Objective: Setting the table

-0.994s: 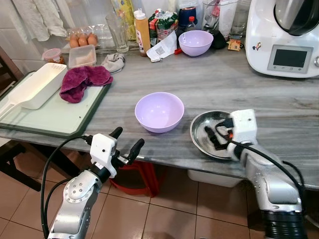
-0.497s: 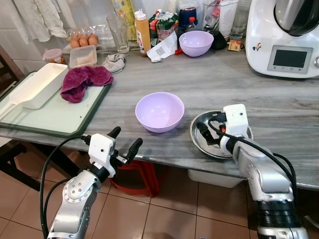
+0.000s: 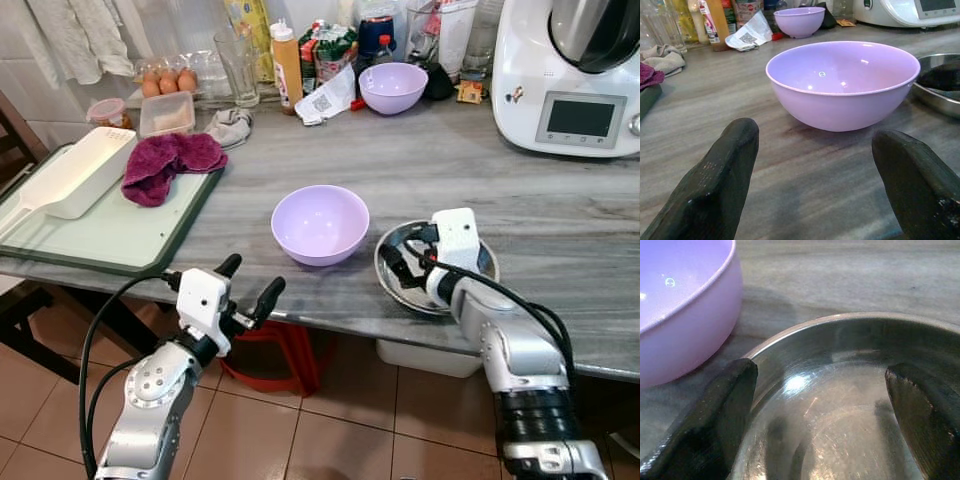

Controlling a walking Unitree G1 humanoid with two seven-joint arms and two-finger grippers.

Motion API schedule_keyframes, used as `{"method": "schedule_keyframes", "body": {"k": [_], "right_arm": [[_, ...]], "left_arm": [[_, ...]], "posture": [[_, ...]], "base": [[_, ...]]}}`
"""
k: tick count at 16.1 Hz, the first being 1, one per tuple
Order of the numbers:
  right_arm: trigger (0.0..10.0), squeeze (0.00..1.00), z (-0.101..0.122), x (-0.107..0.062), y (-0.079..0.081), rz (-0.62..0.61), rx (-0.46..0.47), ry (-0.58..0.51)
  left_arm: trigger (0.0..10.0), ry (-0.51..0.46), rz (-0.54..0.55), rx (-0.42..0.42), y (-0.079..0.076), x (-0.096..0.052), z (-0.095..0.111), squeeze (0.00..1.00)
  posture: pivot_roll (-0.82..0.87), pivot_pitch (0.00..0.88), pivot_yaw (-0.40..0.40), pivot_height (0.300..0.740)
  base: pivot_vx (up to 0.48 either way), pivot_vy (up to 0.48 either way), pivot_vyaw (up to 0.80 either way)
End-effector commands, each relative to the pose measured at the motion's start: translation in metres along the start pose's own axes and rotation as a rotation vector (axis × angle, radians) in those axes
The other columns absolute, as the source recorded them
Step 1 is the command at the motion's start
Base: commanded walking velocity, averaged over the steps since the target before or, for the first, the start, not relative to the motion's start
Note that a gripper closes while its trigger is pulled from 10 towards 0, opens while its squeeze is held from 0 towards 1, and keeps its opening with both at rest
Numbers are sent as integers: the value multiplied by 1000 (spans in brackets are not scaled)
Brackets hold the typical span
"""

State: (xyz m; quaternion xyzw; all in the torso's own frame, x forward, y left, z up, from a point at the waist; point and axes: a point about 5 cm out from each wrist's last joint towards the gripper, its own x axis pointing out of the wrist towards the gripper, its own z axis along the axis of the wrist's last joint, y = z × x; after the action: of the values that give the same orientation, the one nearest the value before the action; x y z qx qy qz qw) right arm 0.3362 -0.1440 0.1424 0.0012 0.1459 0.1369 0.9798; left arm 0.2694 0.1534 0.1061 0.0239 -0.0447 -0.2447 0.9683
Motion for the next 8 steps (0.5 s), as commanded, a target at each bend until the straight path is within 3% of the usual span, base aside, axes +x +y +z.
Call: {"method": "schedule_keyframes", "body": {"k": [1,8], "right_arm": [[10000,1000,2,3,5,18,10,-11],[10000,1000,9,11,10,41,7,-41]], "left_arm": [[10000,18,8,11,3,-3,-3,0],[10000,19,14,11,2,-4,-3,0]], "posture": [[-135,107,77,740],[-128,119,72,740]], "base": [[0,0,0],[0,0,0]]}}
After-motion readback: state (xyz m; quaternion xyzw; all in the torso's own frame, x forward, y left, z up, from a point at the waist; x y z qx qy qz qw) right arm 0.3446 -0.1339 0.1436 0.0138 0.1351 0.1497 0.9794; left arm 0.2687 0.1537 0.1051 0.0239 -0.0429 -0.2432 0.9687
